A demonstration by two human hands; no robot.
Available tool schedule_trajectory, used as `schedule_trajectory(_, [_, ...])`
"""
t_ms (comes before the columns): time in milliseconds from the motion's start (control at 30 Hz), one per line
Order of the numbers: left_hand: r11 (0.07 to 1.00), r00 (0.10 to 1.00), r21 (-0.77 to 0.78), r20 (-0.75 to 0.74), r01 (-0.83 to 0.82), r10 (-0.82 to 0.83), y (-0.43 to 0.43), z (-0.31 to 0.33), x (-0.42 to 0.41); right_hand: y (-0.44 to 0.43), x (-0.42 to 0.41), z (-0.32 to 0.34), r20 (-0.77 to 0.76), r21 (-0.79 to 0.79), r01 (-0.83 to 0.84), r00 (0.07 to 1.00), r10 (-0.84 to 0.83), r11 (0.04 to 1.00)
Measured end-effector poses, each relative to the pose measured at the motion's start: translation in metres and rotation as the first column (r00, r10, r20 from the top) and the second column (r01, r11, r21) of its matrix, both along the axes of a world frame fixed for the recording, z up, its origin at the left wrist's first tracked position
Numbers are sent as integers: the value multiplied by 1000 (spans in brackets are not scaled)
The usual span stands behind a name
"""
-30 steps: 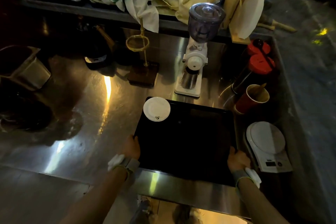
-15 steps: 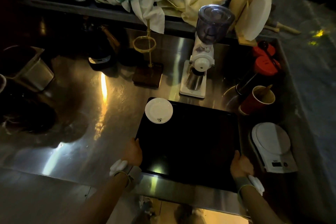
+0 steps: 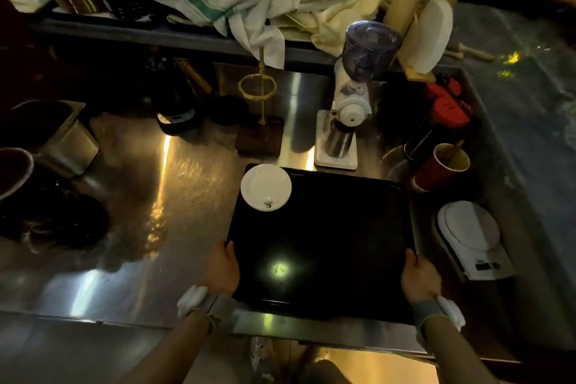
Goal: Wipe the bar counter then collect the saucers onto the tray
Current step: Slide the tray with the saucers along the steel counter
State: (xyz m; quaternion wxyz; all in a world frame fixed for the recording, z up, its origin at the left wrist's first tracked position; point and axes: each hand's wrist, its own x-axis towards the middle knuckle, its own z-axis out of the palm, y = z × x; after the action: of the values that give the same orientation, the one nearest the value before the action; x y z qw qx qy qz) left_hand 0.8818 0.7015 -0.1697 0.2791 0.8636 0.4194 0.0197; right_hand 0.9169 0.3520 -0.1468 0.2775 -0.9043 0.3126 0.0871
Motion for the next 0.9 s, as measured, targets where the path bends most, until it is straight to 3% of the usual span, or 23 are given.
schedule_trajectory(200, [999, 997, -1, 62, -38, 38, 9, 3, -21, 7, -2, 3, 10, 59, -53, 999, 53, 997])
schedule_trajectory(333, [991, 988, -88, 131, 99, -87, 21, 6, -38, 6, -1, 5, -3, 55, -115, 993, 115, 992])
schedule_trajectory(500, [994, 996, 86, 53, 70, -75, 27, 14, -57, 18, 5, 14, 20, 129, -151, 988, 150, 980])
schedule_trajectory(667, [998, 997, -23, 51, 51, -49, 61, 17, -65, 51, 1, 16, 41, 187, -194, 981, 190, 963])
schedule_trajectory(900, [999, 999, 23, 37, 36, -37, 119, 15, -70, 110, -2, 17, 40, 210, -244, 970, 241, 947])
